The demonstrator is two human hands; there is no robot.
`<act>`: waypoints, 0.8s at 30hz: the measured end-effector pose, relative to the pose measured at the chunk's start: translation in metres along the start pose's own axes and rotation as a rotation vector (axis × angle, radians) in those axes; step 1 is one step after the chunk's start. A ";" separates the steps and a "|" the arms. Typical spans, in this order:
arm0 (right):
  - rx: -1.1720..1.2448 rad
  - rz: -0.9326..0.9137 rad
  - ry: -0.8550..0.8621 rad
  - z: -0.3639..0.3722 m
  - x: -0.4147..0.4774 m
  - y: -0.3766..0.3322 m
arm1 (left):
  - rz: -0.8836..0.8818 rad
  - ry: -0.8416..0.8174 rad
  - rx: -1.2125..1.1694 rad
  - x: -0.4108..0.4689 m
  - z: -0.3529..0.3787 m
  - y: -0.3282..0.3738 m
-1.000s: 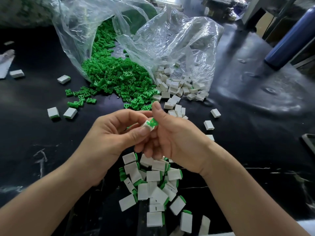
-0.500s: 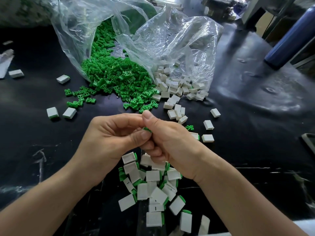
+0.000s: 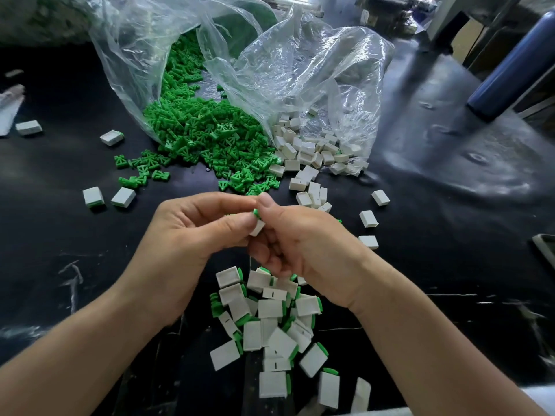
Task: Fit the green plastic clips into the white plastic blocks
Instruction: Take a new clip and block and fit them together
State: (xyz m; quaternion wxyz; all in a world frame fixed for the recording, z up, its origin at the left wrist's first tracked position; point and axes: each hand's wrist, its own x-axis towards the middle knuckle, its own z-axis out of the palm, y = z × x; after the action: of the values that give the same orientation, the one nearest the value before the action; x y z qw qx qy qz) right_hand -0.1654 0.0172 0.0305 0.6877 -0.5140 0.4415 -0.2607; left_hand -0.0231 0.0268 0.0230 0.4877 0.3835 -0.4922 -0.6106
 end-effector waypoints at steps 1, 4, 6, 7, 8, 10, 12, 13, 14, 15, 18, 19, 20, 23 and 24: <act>0.003 -0.004 -0.003 0.000 0.000 0.000 | -0.009 0.005 -0.008 0.000 -0.001 0.000; 0.002 -0.013 -0.014 -0.001 0.000 -0.001 | -0.023 0.004 -0.031 0.001 -0.001 0.001; 0.008 -0.012 -0.018 -0.001 0.000 0.000 | -0.024 -0.008 -0.039 0.000 -0.001 0.001; 0.012 -0.012 -0.019 -0.001 0.001 0.000 | -0.025 -0.006 -0.043 0.000 -0.001 0.001; 0.014 -0.013 -0.019 -0.002 0.001 0.000 | -0.029 -0.002 -0.048 0.001 -0.001 0.001; 0.015 -0.015 -0.018 -0.002 0.000 0.000 | -0.042 0.008 -0.057 0.001 -0.001 0.001; 0.015 -0.018 -0.017 -0.003 0.000 0.000 | -0.062 0.020 -0.066 0.001 -0.002 0.001; 0.015 -0.017 -0.018 -0.002 0.000 0.000 | -0.076 0.027 -0.072 0.002 -0.002 0.000; 0.013 -0.015 -0.021 -0.002 -0.001 -0.001 | -0.089 0.029 -0.080 0.002 -0.002 0.000; 0.007 -0.013 -0.025 -0.001 -0.001 -0.001 | -0.097 0.035 -0.086 0.003 -0.003 0.000; -0.082 -0.001 -0.019 0.000 -0.003 -0.003 | -0.108 0.045 -0.082 0.002 -0.002 -0.001; -0.133 0.000 -0.003 0.000 -0.004 -0.003 | -0.111 0.044 -0.072 0.002 -0.002 -0.001; -0.179 -0.001 0.011 0.001 -0.005 -0.004 | -0.117 0.042 -0.065 0.001 -0.001 -0.001; -0.233 -0.010 0.025 0.002 -0.007 -0.006 | -0.135 0.038 -0.057 0.001 -0.001 -0.001; -0.246 -0.015 0.032 0.003 -0.006 -0.005 | -0.139 0.034 -0.064 0.001 -0.001 -0.001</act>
State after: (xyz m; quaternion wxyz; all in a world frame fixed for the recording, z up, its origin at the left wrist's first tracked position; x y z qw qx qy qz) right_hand -0.1655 0.0220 0.0376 0.6104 -0.5935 0.4771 -0.2180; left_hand -0.0226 0.0252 0.0215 0.4646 0.4110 -0.4363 -0.6518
